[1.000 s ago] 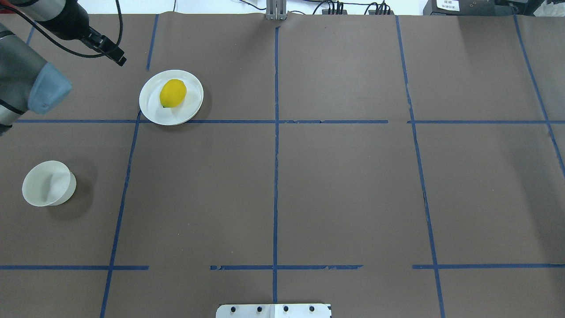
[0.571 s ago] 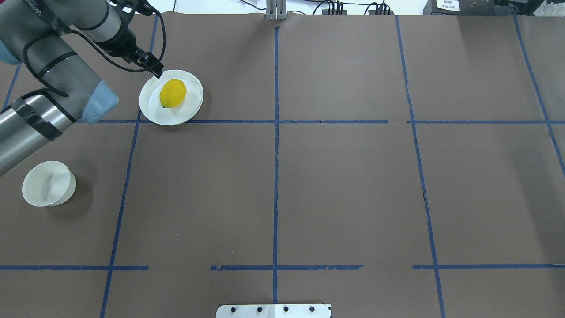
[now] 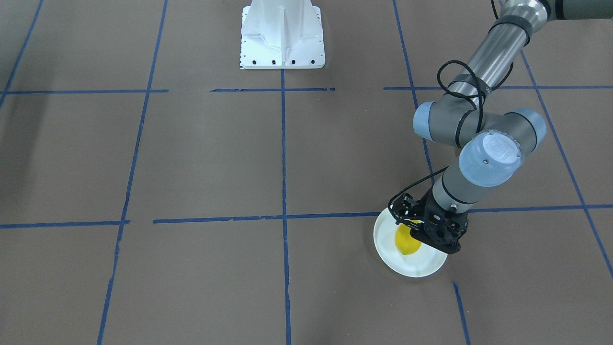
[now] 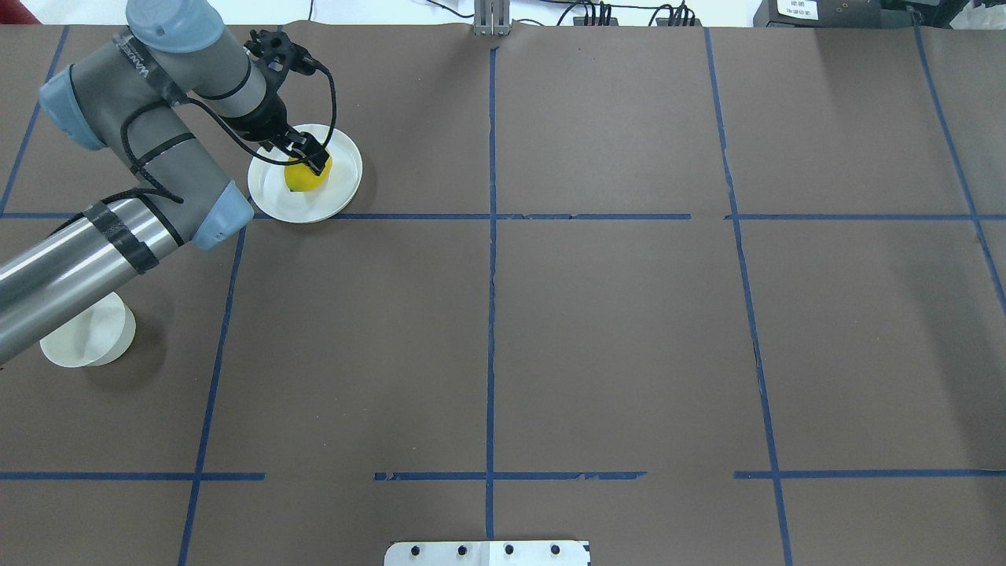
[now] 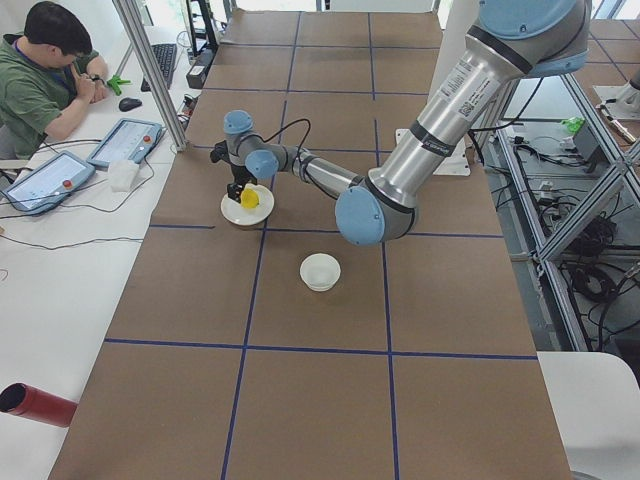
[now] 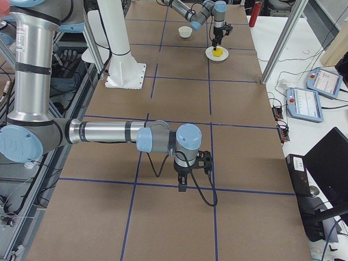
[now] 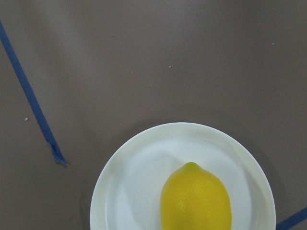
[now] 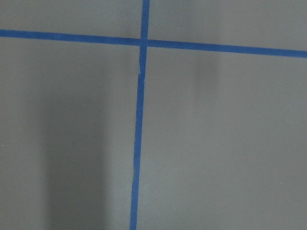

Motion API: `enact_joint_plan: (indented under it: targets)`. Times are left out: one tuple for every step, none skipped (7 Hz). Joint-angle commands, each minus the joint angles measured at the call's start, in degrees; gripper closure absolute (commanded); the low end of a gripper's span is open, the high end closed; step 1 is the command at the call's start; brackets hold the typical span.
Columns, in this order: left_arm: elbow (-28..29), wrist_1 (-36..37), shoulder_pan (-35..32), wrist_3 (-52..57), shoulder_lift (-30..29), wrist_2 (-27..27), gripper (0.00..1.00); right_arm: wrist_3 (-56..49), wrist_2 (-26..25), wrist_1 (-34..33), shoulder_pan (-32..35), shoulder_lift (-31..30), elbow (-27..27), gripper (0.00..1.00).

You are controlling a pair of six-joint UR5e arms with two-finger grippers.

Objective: Move lemon from plate to bowl
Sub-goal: 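Lower the left gripper and close it around the lemon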

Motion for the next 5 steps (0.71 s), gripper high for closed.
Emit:
enact_joint_plan:
  targets:
    - [1.43,-0.58,0.9,-0.1,-0.12,0.07,0.01,0.0,0.0,0.0,0.0,0.0,0.0,0.0]
    - [2.83,-2.23,0.9,-0.1,-0.3,0.07,0.02,0.0,0.0,0.0,0.0,0.0,0.0,0.0]
    - [4.93,-3.64,0.9,-0.1,-1.34,0.07,0.04,0.0,0.0,0.0,0.0,0.0,0.0,0.0]
    - [5.91,-4.01,0.9,-0.1,-1.88,0.07,0.07,0.0,0.0,0.0,0.0,0.0,0.0,0.0]
    - [5.92,-4.01,0.9,-0.1,-1.97,0.07,0.12,0.0,0.0,0.0,0.0,0.0,0.0,0.0]
